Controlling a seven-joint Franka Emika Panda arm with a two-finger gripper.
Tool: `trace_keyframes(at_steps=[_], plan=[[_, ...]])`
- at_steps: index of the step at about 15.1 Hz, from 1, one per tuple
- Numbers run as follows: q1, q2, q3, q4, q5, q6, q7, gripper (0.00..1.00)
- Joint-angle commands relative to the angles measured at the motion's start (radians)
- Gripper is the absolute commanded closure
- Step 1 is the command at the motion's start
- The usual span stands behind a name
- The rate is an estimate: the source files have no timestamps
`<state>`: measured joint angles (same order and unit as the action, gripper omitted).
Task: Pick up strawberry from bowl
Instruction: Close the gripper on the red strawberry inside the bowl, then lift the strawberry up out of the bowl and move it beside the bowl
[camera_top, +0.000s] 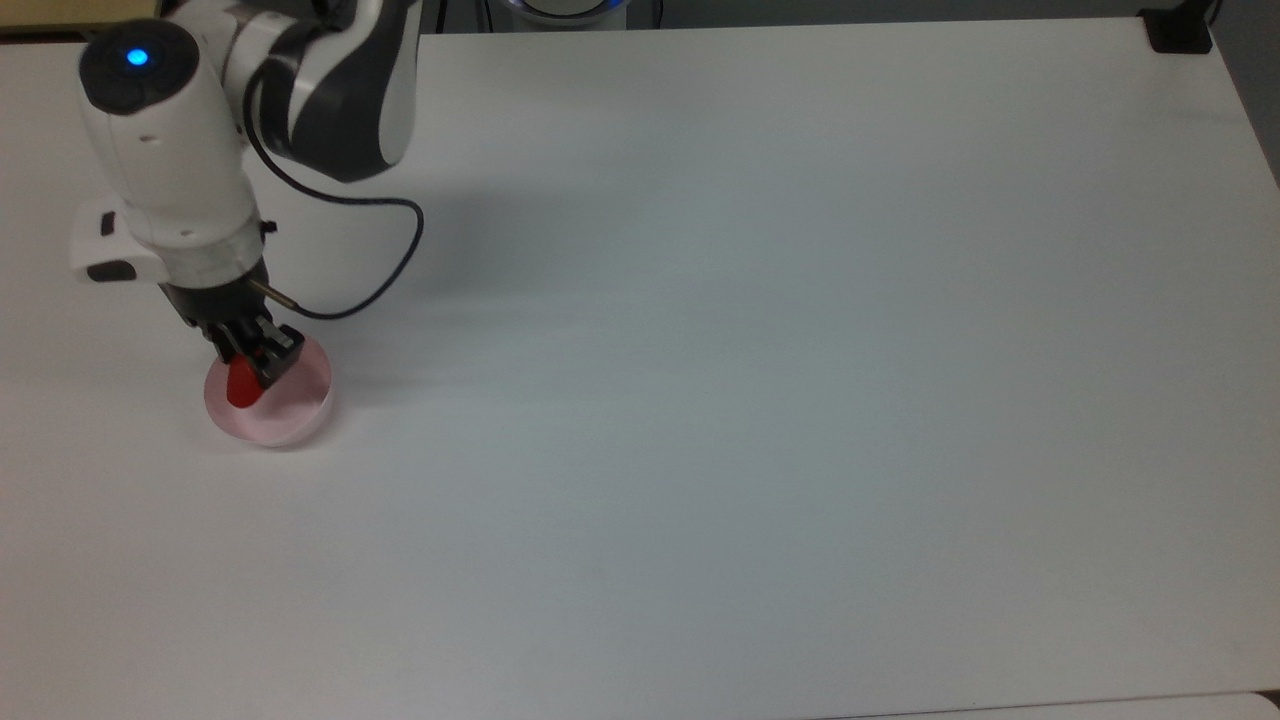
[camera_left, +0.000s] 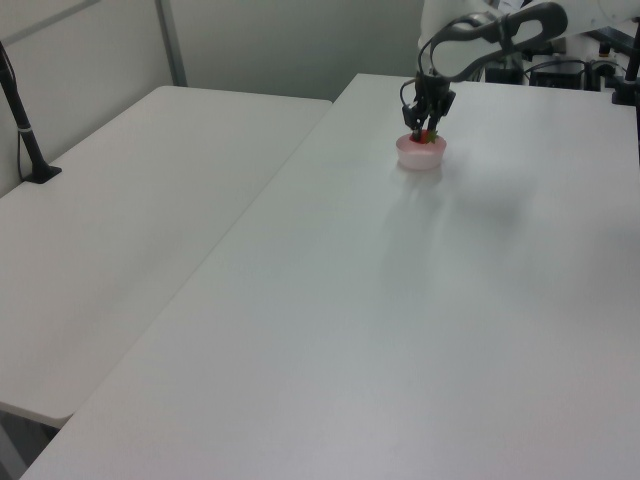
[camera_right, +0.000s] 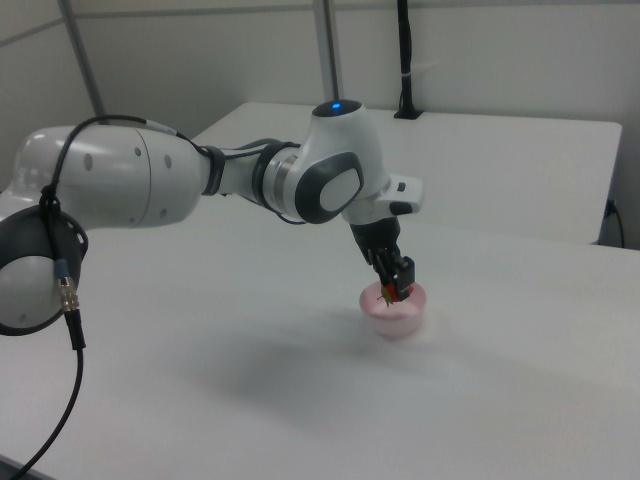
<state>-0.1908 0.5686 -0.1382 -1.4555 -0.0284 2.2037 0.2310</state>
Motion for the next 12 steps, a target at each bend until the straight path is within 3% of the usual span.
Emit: trace_keyframes(at_steps=[1,4,7,10,12], plan=[[-0.044,-0.047,-0.009,0.000,0.021,-0.082,-0.169,0.62],[-0.119,-0.033,-0.011,-0.006,0.022,-0.070,-0.406,0.61],[-0.147,0.002,-0.011,-0.012,0.012,0.008,-0.473,0.59],[-0.148,0.019,-0.011,-0.032,0.005,0.068,-0.483,0.48],[-0.148,0.019,-0.011,-0.034,0.007,0.068,-0.487,0.29]])
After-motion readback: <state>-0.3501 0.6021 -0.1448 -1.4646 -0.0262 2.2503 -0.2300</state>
